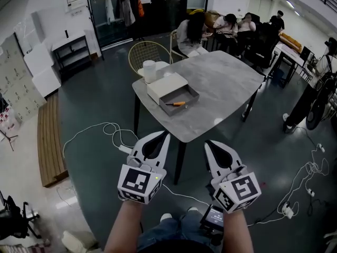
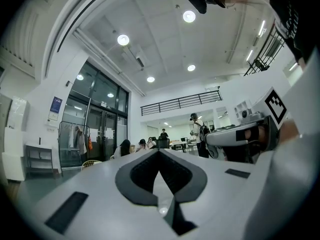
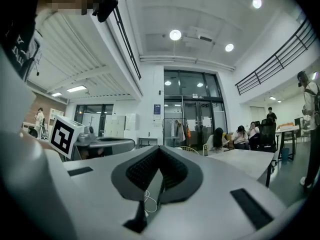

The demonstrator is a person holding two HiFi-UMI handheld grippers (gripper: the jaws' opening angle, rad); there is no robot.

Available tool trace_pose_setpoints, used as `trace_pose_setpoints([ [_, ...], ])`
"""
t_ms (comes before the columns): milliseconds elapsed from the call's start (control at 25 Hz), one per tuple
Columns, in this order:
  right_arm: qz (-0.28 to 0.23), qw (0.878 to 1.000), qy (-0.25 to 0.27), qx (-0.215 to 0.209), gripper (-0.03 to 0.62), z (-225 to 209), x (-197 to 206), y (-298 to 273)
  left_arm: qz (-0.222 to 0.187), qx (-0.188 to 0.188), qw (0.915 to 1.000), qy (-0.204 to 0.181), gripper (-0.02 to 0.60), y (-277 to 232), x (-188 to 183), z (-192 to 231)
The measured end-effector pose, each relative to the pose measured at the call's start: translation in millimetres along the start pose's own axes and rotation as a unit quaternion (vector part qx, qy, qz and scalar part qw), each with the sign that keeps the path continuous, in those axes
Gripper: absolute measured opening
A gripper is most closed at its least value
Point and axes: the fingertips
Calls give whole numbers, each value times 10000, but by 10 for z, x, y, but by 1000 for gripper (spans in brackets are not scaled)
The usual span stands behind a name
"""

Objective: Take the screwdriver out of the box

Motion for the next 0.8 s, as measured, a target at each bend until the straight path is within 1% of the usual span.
trace_pose_setpoints([
  [120, 117, 9999, -35, -10, 25, -149, 85, -145, 53, -75, 10000, 27, 12, -149, 74, 69],
  [320, 305, 9990, 105, -311, 25, -481, 237, -408, 138, -266, 9996, -12, 12, -546, 199, 132],
  [520, 366, 9961, 282, -758, 25, -1016, 282, -690, 163, -739, 9970, 143, 12, -1092, 300, 188],
  [640, 326, 9933, 317, -1063, 25, -1408, 238, -897, 109, -1067, 9939, 256, 12, -1434, 309, 226],
  [800, 333, 9881, 396, -1448, 25, -1856, 199, -1167, 89, -1484, 9884, 296, 12, -1809, 327, 275],
])
Point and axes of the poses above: the fingertips, and each gripper's own axes: y backward along the fingers, z to its left, x out of its underside, and after that the axes turned 1 degree about -z, right-handed
